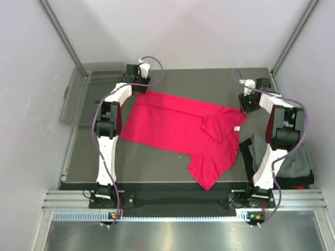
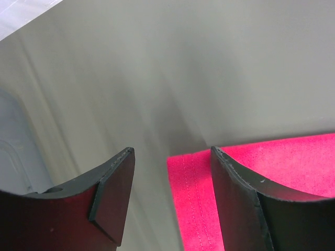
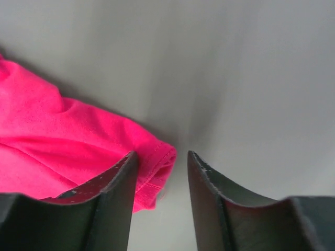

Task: Fold and stack the t-shirts
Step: Fold the tshirt

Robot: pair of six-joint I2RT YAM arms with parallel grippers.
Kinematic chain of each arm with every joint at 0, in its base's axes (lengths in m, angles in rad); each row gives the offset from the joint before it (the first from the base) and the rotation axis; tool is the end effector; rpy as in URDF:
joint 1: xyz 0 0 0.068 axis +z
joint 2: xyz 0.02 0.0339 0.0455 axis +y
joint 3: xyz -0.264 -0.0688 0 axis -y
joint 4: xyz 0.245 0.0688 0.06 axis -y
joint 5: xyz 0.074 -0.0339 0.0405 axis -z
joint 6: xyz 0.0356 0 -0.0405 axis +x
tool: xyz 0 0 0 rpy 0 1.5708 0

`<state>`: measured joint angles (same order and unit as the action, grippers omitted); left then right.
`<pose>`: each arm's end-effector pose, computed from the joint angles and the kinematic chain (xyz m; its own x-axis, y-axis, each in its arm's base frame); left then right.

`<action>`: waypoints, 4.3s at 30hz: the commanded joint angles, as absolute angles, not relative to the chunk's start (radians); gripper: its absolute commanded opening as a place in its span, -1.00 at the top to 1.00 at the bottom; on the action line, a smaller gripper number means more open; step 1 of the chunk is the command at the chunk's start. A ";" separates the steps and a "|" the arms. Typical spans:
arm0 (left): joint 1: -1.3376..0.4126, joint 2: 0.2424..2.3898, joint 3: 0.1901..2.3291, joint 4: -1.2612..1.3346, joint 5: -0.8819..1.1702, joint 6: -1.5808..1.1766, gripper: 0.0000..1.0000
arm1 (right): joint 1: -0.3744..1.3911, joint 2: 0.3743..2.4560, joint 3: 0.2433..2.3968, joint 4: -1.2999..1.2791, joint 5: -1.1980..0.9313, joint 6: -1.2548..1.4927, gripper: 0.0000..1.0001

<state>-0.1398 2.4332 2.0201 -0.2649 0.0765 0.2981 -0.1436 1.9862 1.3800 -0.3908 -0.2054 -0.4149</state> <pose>0.5485 -0.0799 0.1732 -0.5356 0.3711 -0.7586 0.3716 0.9102 0.1829 0.4179 -0.0531 0.1733 -0.7730 -0.2870 -0.5658 -0.3071 0.9496 -0.0621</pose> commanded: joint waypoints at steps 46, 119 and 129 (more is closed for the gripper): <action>-0.089 2.328 2.014 -0.402 0.173 0.127 -0.08 | -0.149 2.283 1.884 -0.557 -0.264 -0.382 0.99; -0.072 2.261 2.059 -0.193 0.066 0.077 -0.23 | -0.029 2.292 2.022 -0.144 0.081 -0.357 -0.48; -0.156 1.886 1.726 -0.307 0.176 0.112 -0.60 | -0.029 1.723 1.522 -0.283 -0.179 -0.586 -0.50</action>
